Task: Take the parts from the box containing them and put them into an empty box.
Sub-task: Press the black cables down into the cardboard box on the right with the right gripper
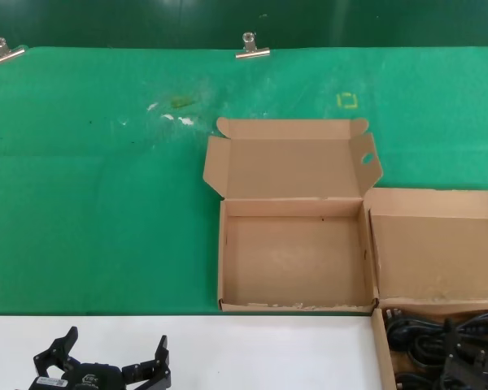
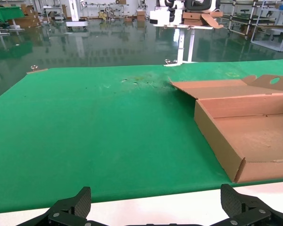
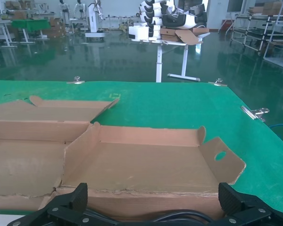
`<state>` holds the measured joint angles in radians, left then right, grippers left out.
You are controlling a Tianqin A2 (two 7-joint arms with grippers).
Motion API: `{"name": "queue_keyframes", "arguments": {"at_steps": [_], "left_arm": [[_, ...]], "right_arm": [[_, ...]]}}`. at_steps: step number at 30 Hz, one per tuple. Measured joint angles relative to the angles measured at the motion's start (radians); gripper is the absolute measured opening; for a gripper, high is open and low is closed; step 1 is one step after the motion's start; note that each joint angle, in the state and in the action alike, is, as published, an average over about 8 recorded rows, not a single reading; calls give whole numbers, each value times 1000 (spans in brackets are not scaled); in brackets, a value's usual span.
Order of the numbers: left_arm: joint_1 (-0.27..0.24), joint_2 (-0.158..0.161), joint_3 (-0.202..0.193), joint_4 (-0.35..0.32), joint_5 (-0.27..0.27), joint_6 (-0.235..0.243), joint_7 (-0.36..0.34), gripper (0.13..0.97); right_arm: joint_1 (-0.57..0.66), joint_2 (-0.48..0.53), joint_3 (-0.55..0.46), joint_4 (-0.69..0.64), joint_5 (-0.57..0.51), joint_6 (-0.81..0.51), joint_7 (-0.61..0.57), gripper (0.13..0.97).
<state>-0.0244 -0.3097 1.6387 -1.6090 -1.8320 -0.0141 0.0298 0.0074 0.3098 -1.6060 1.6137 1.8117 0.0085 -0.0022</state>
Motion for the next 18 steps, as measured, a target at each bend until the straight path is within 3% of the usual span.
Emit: {"name": "queue_keyframes", "arguments": {"at_steps": [18], "left_arm": [[0, 0, 0, 0, 0, 0, 0, 903]], "right_arm": [[-2, 25, -18, 9, 21, 26, 6, 966]]}}
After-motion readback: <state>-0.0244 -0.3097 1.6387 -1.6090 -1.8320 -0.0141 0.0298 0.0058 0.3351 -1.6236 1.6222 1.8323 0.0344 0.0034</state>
